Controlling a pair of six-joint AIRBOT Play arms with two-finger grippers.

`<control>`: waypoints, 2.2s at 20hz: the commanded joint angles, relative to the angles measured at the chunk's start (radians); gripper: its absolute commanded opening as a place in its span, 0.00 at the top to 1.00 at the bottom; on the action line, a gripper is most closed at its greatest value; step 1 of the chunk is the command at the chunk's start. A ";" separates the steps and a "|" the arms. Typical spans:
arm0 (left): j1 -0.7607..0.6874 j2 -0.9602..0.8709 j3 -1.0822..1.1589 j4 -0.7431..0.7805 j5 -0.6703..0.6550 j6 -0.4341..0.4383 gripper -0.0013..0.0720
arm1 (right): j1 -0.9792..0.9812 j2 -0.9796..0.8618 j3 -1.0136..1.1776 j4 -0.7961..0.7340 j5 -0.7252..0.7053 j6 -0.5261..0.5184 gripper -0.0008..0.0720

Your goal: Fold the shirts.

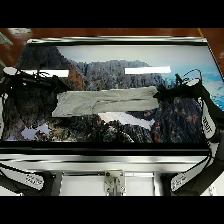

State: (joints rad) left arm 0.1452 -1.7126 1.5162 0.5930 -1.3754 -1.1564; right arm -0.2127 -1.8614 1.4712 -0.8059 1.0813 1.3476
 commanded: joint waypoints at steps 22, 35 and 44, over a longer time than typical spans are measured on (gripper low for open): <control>-0.808 -0.143 -0.075 -0.362 0.845 -0.158 0.93 | 0.002 0.921 -0.003 -0.028 0.434 0.181 0.91; 0.080 0.554 -0.075 -0.233 0.484 -0.032 0.93 | 0.648 0.319 -0.002 -0.100 -0.269 0.195 0.91; 0.235 0.790 -0.076 -0.060 0.155 -0.026 0.93 | 0.711 0.072 -0.002 0.208 -0.322 0.198 0.34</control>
State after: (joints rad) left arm 0.3550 -0.9703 1.4406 0.4732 -1.1465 -1.1839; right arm 0.5167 -1.7710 1.4681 -0.6605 0.6956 1.5723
